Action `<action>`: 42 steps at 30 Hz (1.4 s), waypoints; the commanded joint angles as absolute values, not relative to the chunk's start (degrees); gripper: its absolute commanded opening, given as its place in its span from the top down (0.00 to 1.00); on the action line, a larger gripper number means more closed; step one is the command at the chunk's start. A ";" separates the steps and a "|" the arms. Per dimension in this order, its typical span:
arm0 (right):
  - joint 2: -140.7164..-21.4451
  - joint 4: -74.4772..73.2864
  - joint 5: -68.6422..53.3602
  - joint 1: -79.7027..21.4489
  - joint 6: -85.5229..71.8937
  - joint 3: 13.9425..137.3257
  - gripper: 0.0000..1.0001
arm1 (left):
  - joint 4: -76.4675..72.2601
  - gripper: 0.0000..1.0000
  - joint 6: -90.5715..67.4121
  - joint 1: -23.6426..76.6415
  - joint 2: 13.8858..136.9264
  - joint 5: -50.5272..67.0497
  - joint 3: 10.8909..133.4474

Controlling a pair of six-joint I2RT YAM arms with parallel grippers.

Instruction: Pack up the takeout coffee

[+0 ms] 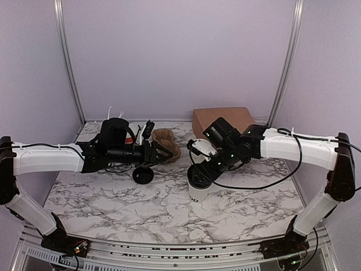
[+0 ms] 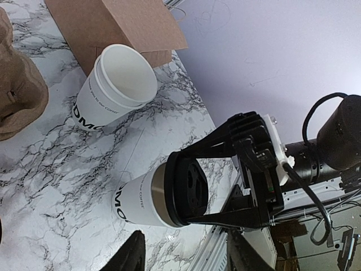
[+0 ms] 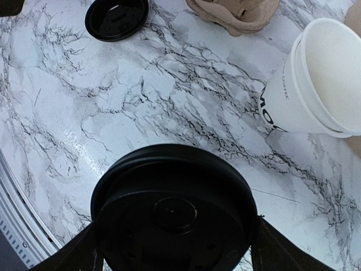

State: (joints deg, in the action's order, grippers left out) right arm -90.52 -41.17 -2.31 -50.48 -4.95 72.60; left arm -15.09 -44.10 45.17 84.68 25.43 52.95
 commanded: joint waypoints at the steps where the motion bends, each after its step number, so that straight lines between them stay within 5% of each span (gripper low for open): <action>1: -91.54 -42.14 -2.33 -50.19 -5.75 75.51 0.15 | -14.94 0.50 -43.43 45.27 83.32 25.40 52.21; 42: -91.46 -45.24 -1.63 -50.19 -6.02 76.11 0.14 | -14.94 0.50 -43.42 45.70 85.49 25.84 53.68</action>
